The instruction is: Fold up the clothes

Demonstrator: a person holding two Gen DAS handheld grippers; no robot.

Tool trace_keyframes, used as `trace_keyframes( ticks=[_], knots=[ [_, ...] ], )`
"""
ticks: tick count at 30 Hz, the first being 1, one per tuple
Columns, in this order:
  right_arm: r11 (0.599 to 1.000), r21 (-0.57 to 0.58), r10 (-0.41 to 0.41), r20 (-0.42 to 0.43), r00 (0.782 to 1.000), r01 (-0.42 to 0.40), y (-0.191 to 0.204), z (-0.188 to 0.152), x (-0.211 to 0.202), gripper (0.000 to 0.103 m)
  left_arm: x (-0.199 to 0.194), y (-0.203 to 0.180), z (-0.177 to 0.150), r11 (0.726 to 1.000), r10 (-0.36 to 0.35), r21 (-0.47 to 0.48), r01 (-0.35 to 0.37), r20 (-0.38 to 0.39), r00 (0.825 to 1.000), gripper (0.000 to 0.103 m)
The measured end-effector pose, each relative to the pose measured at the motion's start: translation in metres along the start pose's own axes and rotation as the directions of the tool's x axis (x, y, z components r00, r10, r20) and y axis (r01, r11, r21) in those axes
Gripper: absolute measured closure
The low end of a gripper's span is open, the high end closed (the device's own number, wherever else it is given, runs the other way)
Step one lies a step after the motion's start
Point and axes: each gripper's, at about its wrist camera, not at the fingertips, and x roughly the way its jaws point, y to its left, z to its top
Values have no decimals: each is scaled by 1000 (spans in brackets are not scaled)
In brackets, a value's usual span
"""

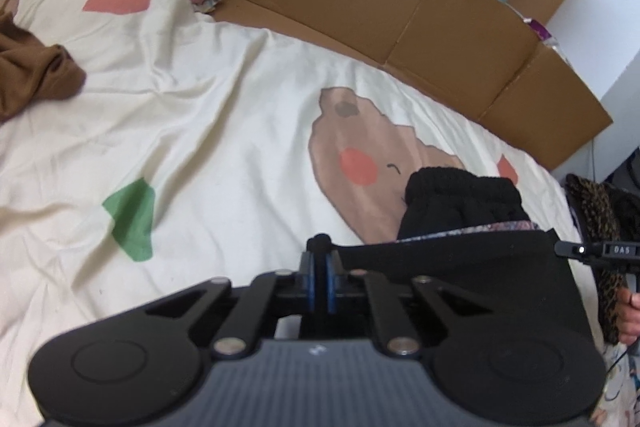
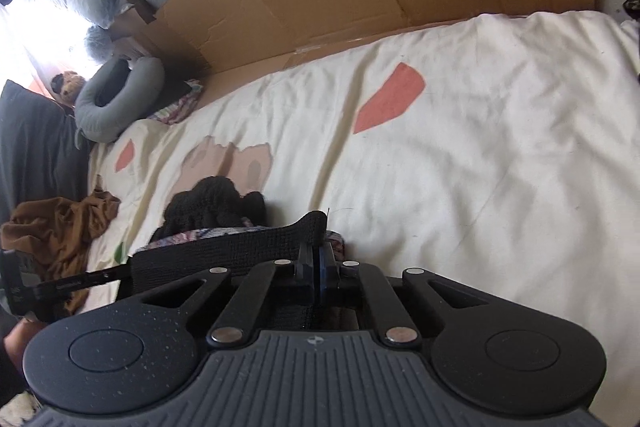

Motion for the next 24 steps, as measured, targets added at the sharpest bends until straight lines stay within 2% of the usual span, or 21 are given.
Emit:
trace_keyframes(
  ticks=[3, 5, 8, 12, 14, 23, 24],
  knots=[
    [1000, 2, -8, -13, 1000, 8, -1, -1, 5, 102, 6, -1, 0, 1000, 11, 7, -11, -18, 1000, 95],
    [1000, -5, -14, -28, 1000, 14, 1, -2, 9, 102, 9, -1, -2, 1000, 18, 13, -17, -31, 999, 87],
    [999, -29, -32, -50, 998, 30, 6, -3, 15, 99, 10, -2, -3, 999, 23, 24, -22, -42, 999, 86],
    [997, -55, -66, -70, 995, 63, 10, -6, 22, 75, 12, -2, -3, 999, 27, 27, -26, -52, 998, 84],
    [994, -79, -83, -75, 994, 77, 14, -9, 26, 66, 14, -3, -3, 999, 32, 31, -30, -55, 998, 81],
    [954, -265, -161, -69, 985, 138, 38, -16, 39, 66, 19, -18, -5, 991, 75, 111, -69, -59, 995, 74],
    [949, -283, -165, -69, 984, 140, 40, -16, 40, 71, 20, -19, -4, 992, 77, 106, -70, -58, 995, 73]
  ],
)
